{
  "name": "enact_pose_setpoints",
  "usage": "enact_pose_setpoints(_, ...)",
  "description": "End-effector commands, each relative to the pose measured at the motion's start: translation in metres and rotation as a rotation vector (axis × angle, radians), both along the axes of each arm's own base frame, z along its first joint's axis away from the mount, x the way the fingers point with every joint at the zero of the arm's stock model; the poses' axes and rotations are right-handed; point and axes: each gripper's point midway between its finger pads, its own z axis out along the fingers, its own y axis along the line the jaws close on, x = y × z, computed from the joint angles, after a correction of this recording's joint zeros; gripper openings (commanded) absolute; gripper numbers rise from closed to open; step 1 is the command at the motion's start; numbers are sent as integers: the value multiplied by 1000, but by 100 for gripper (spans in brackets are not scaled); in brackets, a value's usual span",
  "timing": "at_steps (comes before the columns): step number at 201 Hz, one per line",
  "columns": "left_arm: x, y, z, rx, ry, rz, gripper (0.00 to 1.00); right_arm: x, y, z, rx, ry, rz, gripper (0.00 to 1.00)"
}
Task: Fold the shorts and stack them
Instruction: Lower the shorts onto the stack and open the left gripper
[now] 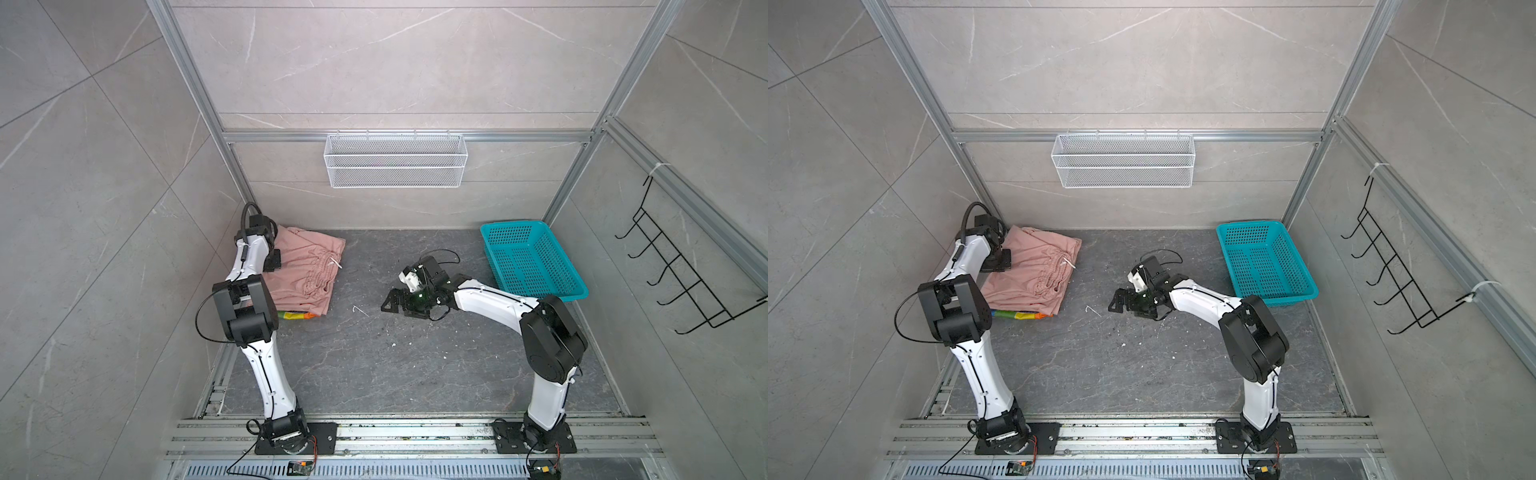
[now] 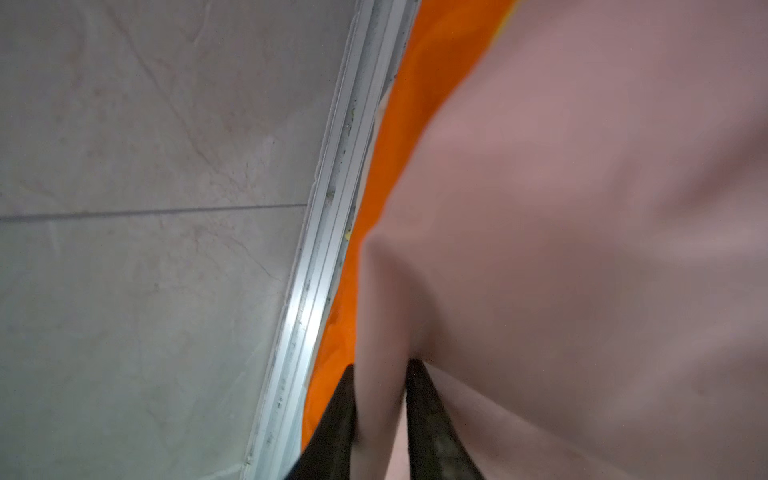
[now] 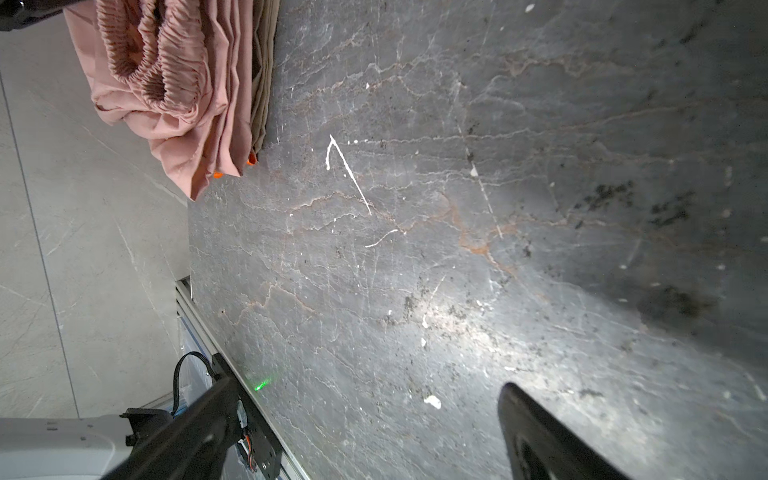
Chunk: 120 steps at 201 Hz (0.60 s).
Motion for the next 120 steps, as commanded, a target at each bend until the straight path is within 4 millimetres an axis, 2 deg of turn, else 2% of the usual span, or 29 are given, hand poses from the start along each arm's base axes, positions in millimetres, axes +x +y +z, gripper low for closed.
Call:
enact_pose_setpoints(1, 5, -10, 43, -91, -129, 34, 94, -3, -3, 21, -19, -49, 20, 99)
enact_pose_setpoints(6, 6, -15, 49, -116, -147, 26, 99, -3, -5, 24, -23, -60, 21, 99)
enact_pose_setpoints(46, -3, -52, 106, -296, -311, 6, 100, -6, -16, 43, -42, -114, 19, 99)
enact_pose_setpoints(67, -17, -72, 115, -408, -368, 24, 100, -7, -22, 47, -51, -127, 16, 99)
enact_pose_setpoints(92, -33, -101, 97, -582, -393, 54, 100, -7, -32, 48, -59, -130, 4, 99)
enact_pose_setpoints(120, -50, -103, 50, -645, -360, 144, 100, -9, -42, 47, -64, -126, -7, 99)
